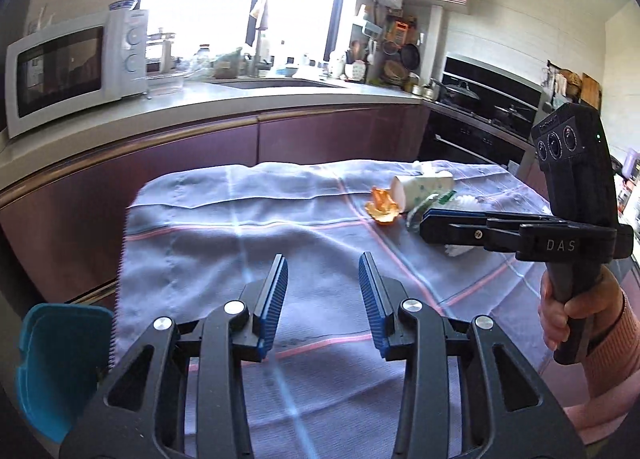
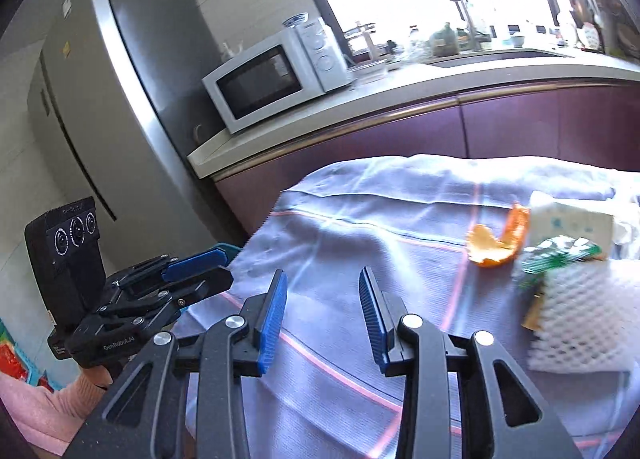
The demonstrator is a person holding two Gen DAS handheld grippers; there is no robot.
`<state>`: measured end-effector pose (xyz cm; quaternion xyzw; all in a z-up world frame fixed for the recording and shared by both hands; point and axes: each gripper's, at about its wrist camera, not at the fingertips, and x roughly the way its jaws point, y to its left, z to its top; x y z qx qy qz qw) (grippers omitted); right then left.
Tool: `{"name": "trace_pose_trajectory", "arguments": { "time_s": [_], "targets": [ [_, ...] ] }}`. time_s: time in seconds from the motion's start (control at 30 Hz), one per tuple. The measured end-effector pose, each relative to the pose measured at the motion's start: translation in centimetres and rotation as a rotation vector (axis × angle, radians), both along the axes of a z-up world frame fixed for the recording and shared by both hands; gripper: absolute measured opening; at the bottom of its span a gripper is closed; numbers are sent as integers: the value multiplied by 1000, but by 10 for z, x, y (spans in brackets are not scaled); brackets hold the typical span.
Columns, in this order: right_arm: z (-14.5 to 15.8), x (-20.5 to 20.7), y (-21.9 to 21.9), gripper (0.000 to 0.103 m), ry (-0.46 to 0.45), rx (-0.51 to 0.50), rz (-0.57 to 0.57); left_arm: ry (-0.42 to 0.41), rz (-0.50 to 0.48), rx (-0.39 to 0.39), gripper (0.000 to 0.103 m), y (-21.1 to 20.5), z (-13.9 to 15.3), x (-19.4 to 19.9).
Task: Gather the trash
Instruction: 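Move both open tools back over the table trash, then grasp the green-striped clear wrapper with the left tool while the right tool grasps the foam net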
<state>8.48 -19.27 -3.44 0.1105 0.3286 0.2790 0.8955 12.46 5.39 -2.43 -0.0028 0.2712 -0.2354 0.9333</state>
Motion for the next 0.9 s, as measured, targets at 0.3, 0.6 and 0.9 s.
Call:
{"name": "trace_pose_trajectory", "arguments": {
  "time_s": [0.3,0.6,0.9],
  "targets": [
    [-16,7,-93,36,16,21,-238,18,-161,38,37,-90,-4,19],
    [-34,15,-154,37,54,45,-393,25,-234,107,37,-154,-11,54],
    [-53,25,-173,43,123,87,-400,36,-248,174,37,-193,-19,88]
  ]
}}
